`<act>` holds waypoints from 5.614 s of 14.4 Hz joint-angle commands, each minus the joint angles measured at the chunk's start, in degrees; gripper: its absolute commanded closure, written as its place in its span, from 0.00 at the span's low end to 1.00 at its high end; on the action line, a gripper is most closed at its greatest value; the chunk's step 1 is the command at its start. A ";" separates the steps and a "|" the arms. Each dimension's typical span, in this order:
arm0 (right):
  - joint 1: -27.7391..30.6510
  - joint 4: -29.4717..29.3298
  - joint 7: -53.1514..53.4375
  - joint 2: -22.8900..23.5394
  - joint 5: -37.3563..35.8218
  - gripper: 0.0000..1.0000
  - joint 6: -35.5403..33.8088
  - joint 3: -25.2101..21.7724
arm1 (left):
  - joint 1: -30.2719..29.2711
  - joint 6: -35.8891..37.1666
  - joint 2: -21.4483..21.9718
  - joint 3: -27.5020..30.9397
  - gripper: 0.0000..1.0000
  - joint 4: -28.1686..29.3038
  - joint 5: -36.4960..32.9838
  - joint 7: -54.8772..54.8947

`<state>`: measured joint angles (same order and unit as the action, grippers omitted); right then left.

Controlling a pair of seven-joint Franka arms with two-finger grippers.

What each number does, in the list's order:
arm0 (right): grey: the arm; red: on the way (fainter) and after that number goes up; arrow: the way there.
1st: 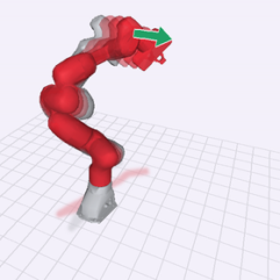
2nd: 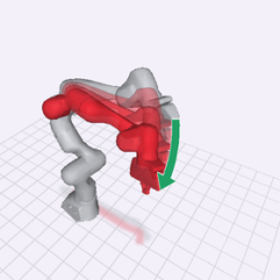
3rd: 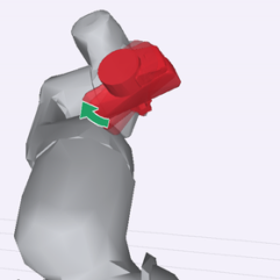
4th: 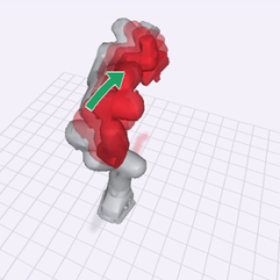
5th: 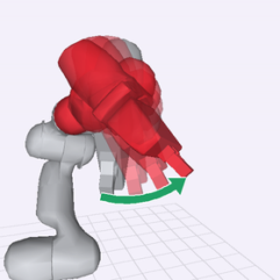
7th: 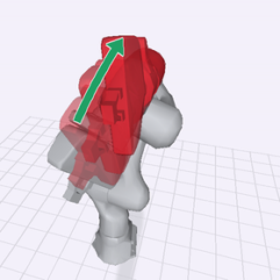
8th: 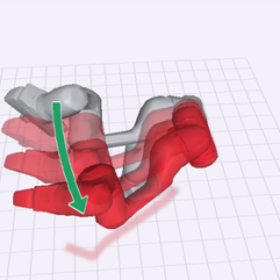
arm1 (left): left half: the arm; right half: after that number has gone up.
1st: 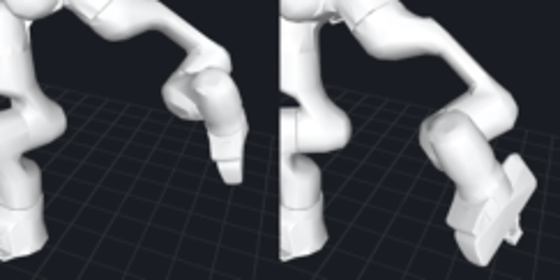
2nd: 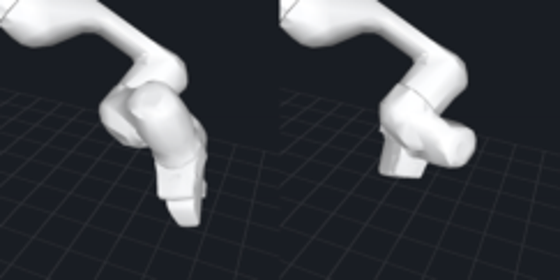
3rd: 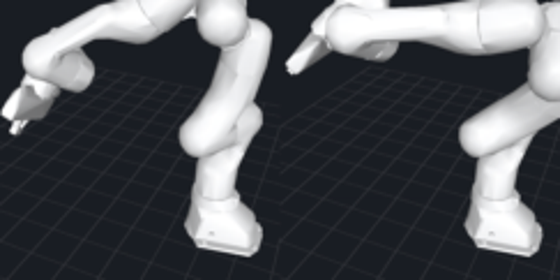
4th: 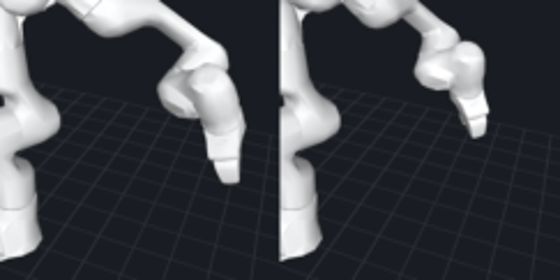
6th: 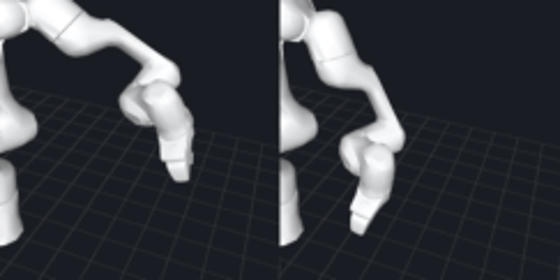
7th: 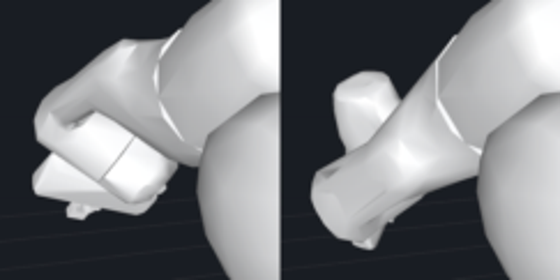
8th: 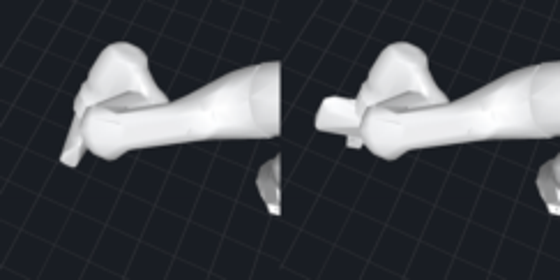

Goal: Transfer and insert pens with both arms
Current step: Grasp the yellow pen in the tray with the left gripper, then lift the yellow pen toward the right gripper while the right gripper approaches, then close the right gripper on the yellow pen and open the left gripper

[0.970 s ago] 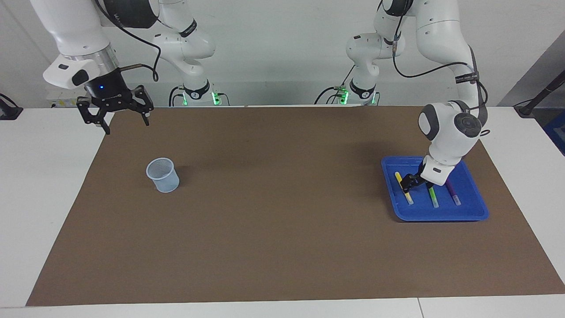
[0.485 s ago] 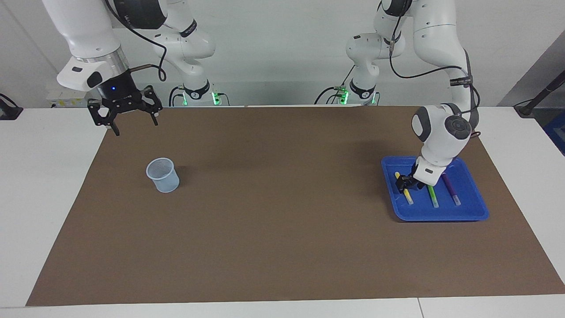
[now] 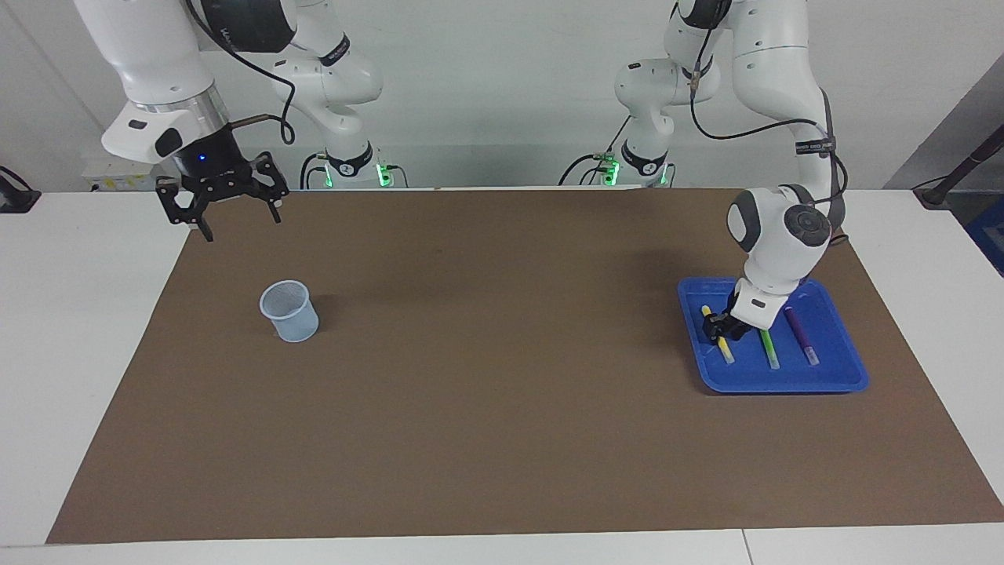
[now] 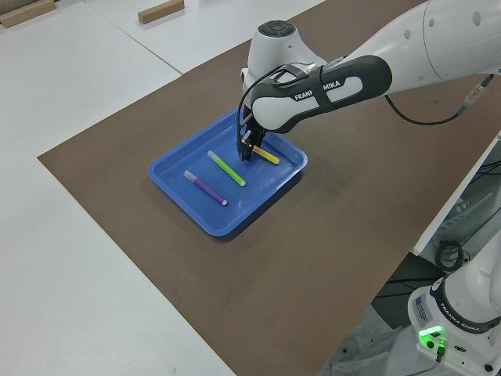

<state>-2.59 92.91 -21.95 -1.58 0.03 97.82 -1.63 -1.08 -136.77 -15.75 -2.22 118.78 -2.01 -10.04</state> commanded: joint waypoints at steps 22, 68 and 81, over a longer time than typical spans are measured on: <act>-7.33 9.92 25.37 -3.51 28.16 0.00 8.60 2.07 | 2.05 30.42 8.45 -2.77 1.00 -15.86 10.10 -33.33; -17.36 15.11 19.49 4.57 48.75 0.54 29.53 2.77 | 24.55 3.18 11.18 -9.65 1.00 -14.72 23.63 -99.56; -17.36 15.11 19.23 4.48 48.58 1.00 28.57 2.77 | 24.81 3.88 11.27 -9.65 0.51 -14.81 23.55 -99.64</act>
<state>-20.68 107.82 -1.34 2.75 48.46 127.86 1.10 23.56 -132.79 -5.57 -12.14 103.22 20.79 -109.90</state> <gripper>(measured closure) 0.789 0.833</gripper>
